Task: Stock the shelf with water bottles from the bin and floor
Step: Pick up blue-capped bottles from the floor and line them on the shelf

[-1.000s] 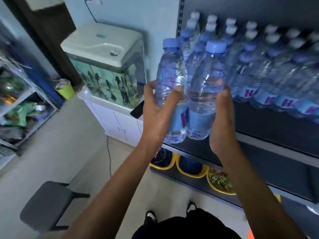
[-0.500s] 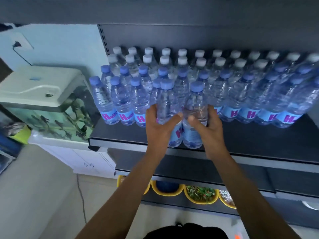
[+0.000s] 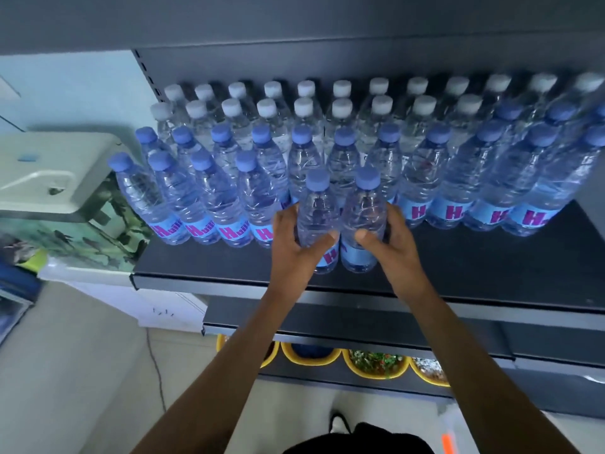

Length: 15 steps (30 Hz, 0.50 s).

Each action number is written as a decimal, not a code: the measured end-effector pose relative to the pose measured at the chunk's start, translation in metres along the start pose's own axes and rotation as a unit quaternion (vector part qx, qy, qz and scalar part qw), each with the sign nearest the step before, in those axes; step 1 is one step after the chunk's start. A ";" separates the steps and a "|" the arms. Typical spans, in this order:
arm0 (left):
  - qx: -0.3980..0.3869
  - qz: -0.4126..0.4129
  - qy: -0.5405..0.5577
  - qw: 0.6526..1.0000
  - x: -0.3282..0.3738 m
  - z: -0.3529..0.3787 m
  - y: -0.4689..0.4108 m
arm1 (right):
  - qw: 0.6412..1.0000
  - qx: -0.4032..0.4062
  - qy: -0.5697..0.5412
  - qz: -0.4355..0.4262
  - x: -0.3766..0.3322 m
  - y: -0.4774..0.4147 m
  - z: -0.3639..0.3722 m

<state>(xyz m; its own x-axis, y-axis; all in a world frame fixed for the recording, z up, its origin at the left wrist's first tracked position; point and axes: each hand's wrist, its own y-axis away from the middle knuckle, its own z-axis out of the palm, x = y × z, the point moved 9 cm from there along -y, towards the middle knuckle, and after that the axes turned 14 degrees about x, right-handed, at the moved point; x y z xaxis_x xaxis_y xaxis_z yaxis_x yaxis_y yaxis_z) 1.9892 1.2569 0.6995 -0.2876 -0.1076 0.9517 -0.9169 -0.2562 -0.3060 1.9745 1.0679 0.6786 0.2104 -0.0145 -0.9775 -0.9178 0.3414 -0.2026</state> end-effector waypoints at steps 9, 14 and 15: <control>0.007 -0.062 -0.093 0.994 -0.052 -0.018 0.035 | 0.999 -0.011 0.007 -0.044 0.005 0.004 -0.016; 0.012 -0.013 -0.256 0.967 -0.063 -0.017 0.043 | 0.982 0.074 0.101 -0.145 -0.003 0.000 -0.039; 0.020 -0.012 -0.264 0.964 -0.062 -0.017 0.042 | 0.984 0.076 0.094 -0.131 -0.003 0.002 -0.040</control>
<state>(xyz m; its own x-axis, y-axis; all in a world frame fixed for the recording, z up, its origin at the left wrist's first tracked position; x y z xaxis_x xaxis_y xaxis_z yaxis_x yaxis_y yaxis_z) 1.9639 1.2691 0.6280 -0.0770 -0.5722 0.8165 -0.9071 -0.2996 -0.2956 1.9587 1.0309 0.6785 0.3541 -0.2906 -0.8889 -0.7760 0.4392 -0.4527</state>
